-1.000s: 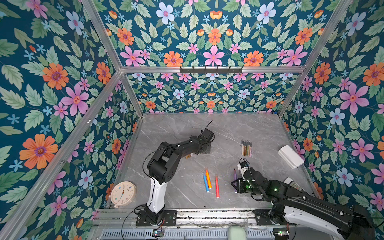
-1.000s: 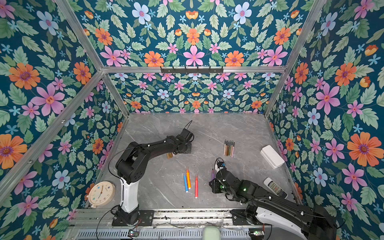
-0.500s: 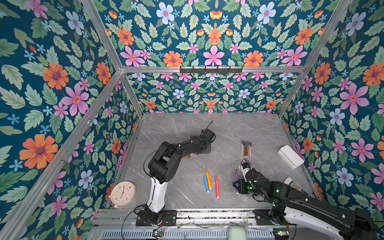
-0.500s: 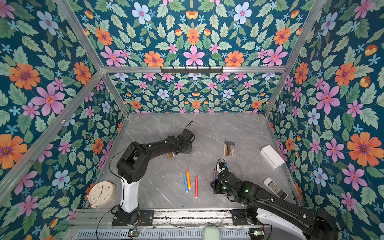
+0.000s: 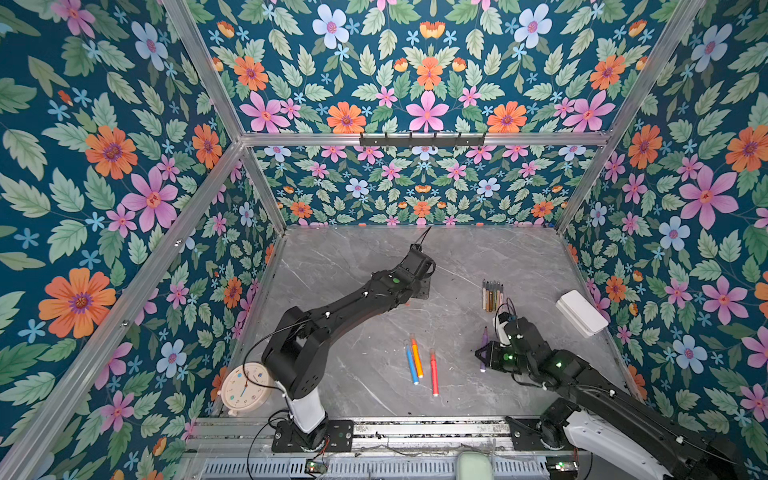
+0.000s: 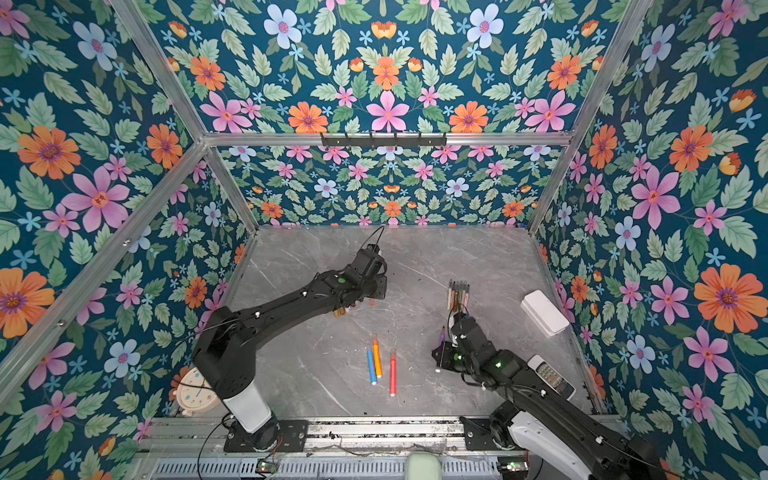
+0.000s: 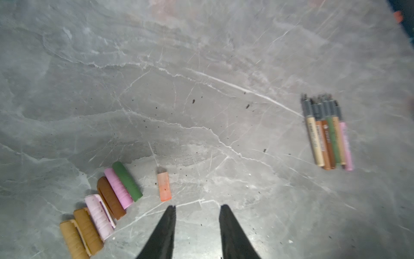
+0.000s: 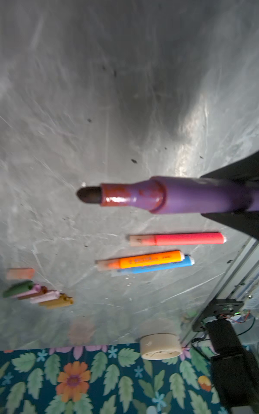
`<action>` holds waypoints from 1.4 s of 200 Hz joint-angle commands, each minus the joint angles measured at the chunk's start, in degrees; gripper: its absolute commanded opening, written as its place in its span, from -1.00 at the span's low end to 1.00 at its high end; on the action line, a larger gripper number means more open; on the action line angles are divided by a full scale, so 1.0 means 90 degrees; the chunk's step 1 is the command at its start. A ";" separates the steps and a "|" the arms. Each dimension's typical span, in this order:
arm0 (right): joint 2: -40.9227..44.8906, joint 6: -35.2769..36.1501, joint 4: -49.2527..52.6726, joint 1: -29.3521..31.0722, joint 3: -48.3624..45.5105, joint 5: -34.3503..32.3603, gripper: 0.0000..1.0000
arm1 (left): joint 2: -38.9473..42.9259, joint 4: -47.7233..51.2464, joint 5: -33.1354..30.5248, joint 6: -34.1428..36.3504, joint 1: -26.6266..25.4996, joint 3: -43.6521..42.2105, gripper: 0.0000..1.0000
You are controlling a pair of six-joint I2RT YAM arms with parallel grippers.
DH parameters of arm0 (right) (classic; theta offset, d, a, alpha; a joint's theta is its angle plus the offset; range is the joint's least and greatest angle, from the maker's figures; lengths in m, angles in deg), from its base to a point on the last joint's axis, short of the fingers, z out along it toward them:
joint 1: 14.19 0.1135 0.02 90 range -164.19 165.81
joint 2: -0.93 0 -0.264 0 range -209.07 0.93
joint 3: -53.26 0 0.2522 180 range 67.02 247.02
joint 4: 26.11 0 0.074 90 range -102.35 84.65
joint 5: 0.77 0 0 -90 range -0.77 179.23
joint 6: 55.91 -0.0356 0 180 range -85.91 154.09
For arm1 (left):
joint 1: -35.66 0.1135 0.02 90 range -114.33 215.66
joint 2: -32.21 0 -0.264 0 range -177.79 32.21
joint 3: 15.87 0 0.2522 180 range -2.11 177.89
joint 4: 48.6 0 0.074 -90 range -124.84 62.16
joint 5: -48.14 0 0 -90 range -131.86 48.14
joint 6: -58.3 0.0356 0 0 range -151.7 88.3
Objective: Open the pen caps
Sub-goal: 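Drop the pink cap on the cap row while the right carries the marker, then lay the purple marker beside the uncapped pens and open the right gripper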
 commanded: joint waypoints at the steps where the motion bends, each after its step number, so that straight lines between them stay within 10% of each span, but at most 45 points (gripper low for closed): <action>1: -0.0427 0.0851 0.0374 -0.1187 0.0359 0.1238 -1.00 | 0.0833 -0.0630 0.0104 0.0332 0.0008 -0.0826 -0.04; 125: -0.3808 0.2196 0.0843 -0.3248 0.2930 -0.0179 -1.00 | 0.6882 -0.0691 -0.0342 -0.0453 -0.0003 -0.5530 0.31; 280: -0.6072 0.2420 0.0408 -0.3442 0.3989 -0.0056 -0.56 | 0.6708 -0.1960 -0.0123 -0.0068 -0.0003 -0.6425 0.31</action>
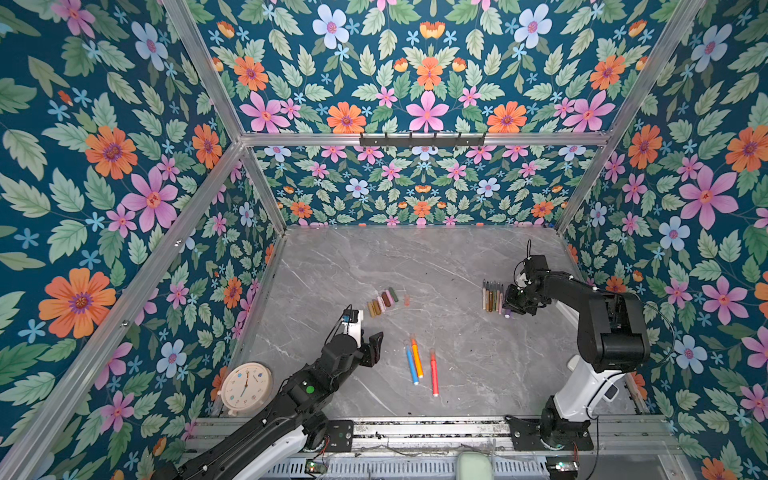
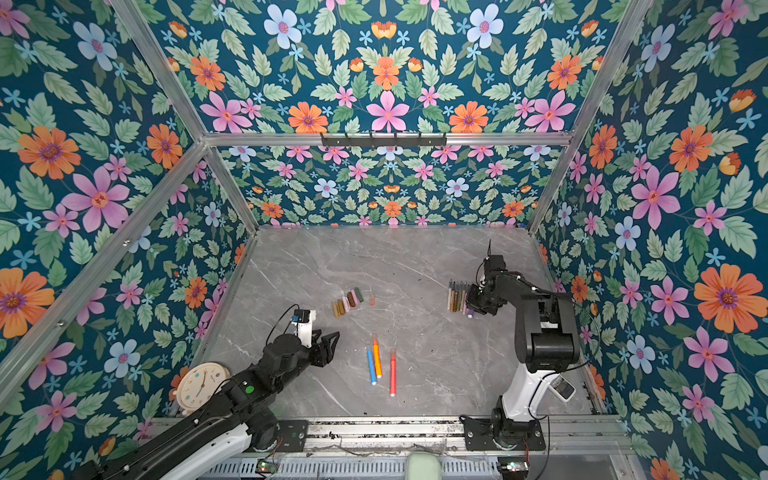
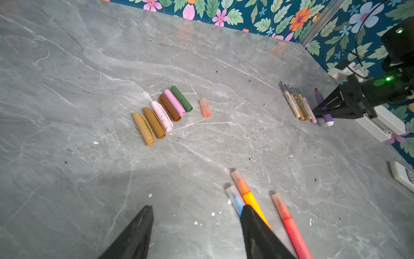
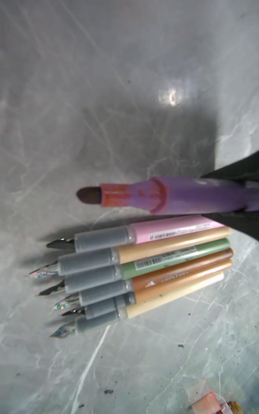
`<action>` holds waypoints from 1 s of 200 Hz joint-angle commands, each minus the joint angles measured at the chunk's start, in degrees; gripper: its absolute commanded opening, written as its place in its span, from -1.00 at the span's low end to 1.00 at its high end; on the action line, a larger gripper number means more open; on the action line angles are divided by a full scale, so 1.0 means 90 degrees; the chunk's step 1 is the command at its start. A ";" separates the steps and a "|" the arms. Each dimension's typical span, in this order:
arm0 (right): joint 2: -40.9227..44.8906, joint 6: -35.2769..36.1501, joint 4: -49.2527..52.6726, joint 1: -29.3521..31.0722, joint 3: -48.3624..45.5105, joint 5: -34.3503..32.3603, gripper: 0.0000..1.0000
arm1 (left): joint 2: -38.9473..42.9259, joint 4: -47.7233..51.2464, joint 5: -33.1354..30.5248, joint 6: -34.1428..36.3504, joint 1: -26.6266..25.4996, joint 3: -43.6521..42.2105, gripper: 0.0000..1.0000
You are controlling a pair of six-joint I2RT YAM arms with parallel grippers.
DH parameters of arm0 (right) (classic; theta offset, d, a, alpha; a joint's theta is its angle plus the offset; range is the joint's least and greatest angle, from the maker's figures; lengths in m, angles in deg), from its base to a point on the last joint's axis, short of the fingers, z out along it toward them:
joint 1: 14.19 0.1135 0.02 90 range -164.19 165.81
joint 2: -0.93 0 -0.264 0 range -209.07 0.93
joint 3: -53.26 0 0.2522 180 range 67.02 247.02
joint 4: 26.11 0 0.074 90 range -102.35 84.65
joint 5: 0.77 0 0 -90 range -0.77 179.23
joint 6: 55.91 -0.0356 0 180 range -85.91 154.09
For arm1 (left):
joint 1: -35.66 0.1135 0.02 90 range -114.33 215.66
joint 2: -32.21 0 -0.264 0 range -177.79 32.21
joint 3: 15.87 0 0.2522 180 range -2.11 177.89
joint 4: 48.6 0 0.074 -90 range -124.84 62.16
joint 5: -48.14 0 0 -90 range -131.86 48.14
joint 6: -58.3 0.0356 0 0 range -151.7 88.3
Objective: Open the pen caps
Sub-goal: 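Lay the purple marker beside the uncapped pens and open the right gripper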
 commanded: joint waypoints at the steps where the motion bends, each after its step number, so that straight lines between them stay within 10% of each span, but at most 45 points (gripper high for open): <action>1: -0.0019 -0.0009 -0.0017 -0.0028 0.0062 0.0019 -0.56 | -0.0053 -0.0295 -0.0049 0.0122 0.0000 -0.0007 0.31; 200: 0.1810 -0.0140 -0.0255 0.0218 -0.1012 0.0788 -0.39 | -0.0508 -0.0390 -0.0202 0.0128 -0.0003 0.0078 0.31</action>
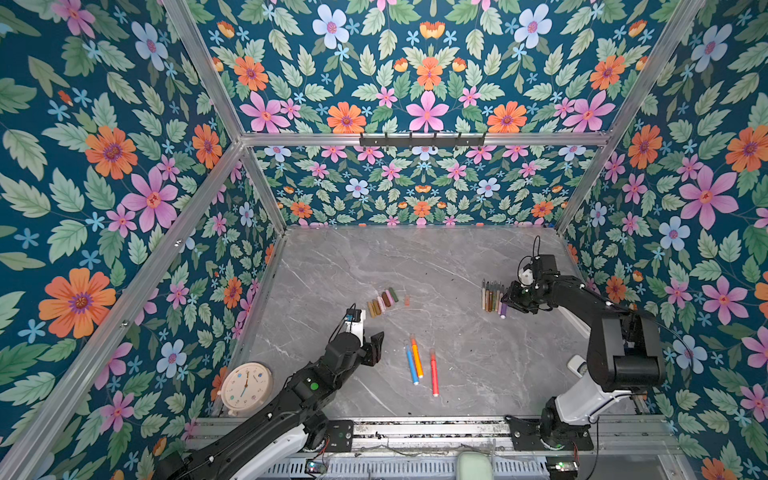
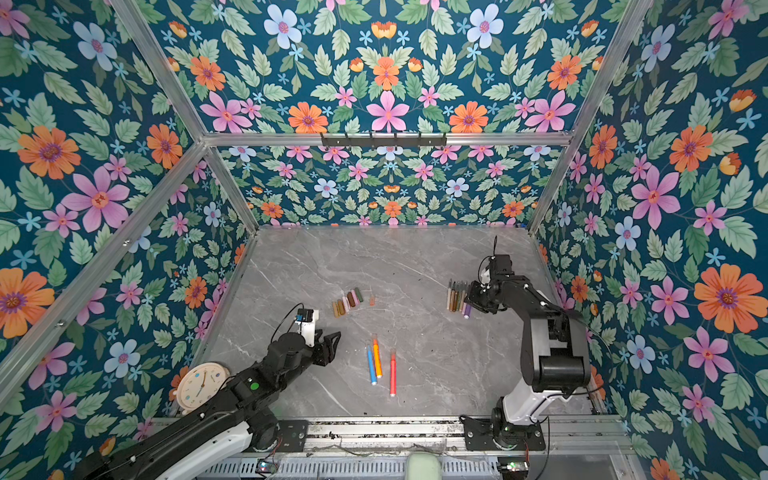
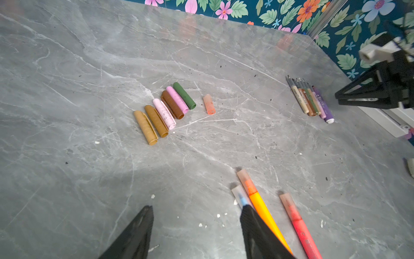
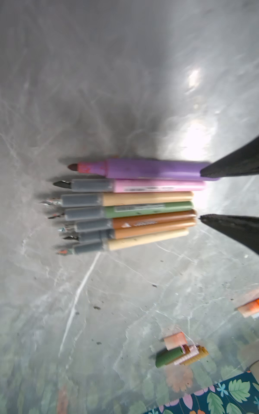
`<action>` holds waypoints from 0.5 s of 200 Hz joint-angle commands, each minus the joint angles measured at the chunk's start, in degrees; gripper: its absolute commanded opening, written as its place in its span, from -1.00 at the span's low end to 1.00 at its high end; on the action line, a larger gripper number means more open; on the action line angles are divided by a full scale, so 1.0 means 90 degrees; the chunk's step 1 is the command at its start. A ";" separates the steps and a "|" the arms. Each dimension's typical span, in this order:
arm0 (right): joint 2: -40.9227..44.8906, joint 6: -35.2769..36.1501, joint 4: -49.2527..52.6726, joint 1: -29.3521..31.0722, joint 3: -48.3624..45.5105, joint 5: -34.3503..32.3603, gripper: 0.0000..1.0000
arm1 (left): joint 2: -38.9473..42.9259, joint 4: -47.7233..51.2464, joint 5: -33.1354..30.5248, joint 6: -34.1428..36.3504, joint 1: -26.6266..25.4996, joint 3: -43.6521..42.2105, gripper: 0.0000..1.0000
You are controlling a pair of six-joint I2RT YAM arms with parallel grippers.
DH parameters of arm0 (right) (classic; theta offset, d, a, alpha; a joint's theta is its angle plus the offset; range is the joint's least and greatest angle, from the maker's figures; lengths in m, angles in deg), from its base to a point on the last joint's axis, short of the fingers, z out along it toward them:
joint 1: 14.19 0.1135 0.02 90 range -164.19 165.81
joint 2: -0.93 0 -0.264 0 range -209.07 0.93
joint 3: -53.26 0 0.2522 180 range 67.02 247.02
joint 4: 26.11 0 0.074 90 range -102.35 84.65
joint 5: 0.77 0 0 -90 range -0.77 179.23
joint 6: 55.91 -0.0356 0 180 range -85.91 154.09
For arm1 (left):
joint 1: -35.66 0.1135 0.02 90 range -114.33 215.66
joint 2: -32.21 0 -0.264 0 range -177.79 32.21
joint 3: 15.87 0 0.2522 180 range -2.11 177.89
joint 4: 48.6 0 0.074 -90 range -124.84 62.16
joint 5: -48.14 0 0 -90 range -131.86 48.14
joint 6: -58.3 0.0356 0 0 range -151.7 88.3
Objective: Open the pen caps
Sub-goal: 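Lay the purple marker beside the uncapped pens and open the right gripper, then move the right gripper to the pink highlighter and grasp it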
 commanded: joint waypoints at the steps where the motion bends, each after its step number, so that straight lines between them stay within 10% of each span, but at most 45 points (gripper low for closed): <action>1: 0.0493 -0.0068 0.0014 0.0246 -0.0358 0.0144 -0.39 | -0.0104 -0.0181 -0.0100 0.0023 -0.0005 0.0062 0.31; 48: 0.1343 -0.0359 0.0290 0.2246 -0.1020 -0.0478 -0.39 | -0.0336 -0.0178 -0.0083 0.0016 0.0000 0.0145 0.38; 100: 0.1708 -0.1575 0.0032 0.4783 -0.1679 -0.1254 -0.39 | -0.0384 -0.0169 -0.0101 0.0020 0.0001 0.0159 0.99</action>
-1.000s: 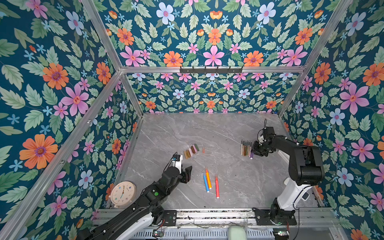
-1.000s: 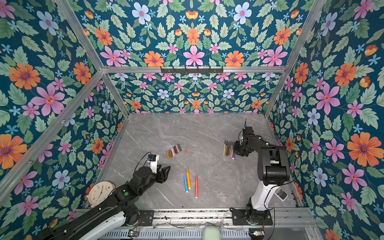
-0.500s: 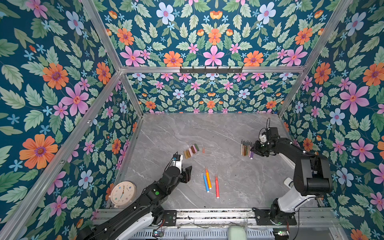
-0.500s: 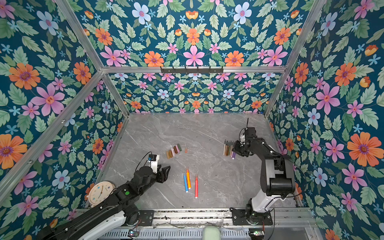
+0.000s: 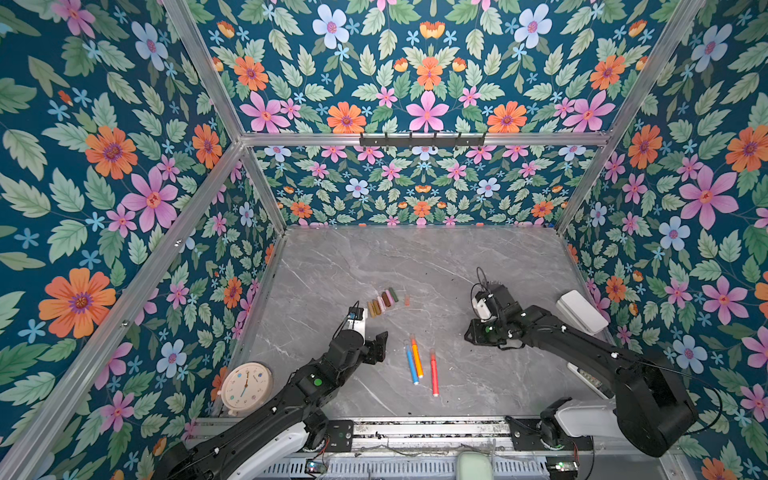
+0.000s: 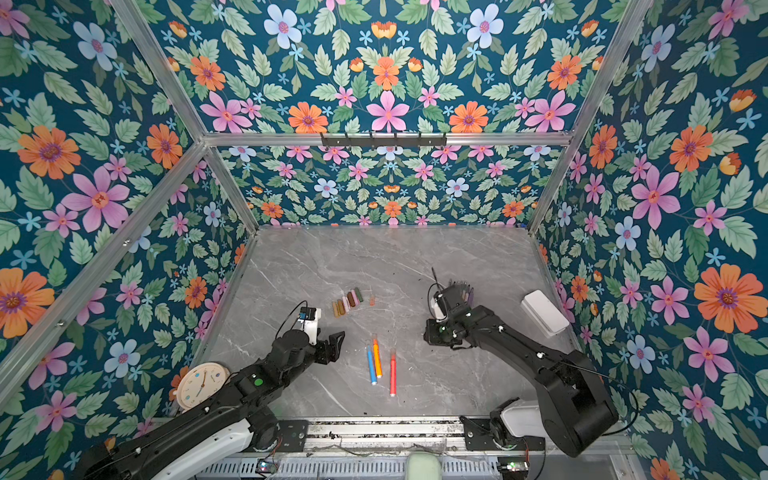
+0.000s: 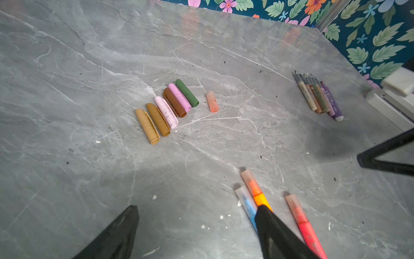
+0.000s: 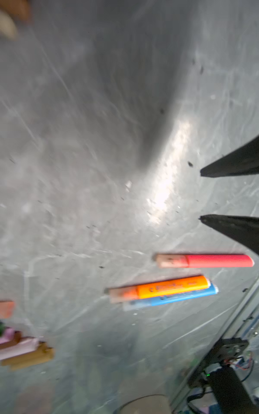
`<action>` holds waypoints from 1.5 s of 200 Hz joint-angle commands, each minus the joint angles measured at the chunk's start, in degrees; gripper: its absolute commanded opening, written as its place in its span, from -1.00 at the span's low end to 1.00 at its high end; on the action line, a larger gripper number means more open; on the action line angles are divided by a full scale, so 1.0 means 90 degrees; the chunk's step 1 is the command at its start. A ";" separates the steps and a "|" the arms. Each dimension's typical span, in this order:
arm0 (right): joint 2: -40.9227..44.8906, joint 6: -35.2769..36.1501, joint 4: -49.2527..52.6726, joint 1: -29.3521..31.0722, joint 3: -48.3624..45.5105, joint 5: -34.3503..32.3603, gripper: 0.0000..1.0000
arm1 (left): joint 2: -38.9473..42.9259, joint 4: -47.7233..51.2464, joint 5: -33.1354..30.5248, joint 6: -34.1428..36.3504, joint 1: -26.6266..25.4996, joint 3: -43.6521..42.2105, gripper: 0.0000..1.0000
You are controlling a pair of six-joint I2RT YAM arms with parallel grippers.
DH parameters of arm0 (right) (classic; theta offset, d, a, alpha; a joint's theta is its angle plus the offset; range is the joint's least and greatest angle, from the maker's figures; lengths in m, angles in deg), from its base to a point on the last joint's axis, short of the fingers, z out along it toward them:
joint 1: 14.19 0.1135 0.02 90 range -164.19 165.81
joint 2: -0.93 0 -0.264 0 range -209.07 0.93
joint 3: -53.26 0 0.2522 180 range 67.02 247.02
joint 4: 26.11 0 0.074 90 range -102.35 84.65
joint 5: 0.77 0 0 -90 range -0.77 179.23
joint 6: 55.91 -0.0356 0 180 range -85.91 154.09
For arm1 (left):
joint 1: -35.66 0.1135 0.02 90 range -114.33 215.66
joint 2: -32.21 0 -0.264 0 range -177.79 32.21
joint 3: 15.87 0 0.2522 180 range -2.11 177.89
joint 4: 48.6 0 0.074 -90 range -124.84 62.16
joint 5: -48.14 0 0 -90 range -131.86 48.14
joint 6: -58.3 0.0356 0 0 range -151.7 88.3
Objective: Open the pen caps
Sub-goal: 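Move the right gripper to the pink highlighter and grasp it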
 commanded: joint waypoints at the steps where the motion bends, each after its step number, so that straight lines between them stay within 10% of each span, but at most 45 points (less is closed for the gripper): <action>1: 0.0015 -0.0791 -0.0085 0.0843 -0.0123 -0.0606 -0.39 | -0.0035 -0.0115 -0.0052 0.0001 -0.0002 0.0043 0.99; 101: -0.1210 -0.2111 0.0987 0.3777 0.1085 -0.2300 -0.23 | 0.1297 0.0306 -0.1104 -0.0533 0.0000 -0.0296 0.99; 227: -0.2338 -0.2600 0.0751 0.4032 0.1230 -0.2135 -0.35 | 0.1275 0.0129 -0.0972 -0.0426 -0.0005 -0.0347 0.99; 300: -0.1929 -0.2870 0.1019 0.4023 0.1098 -0.2603 -0.93 | 0.1820 0.0343 -0.1430 -0.0714 0.0004 -0.0474 0.99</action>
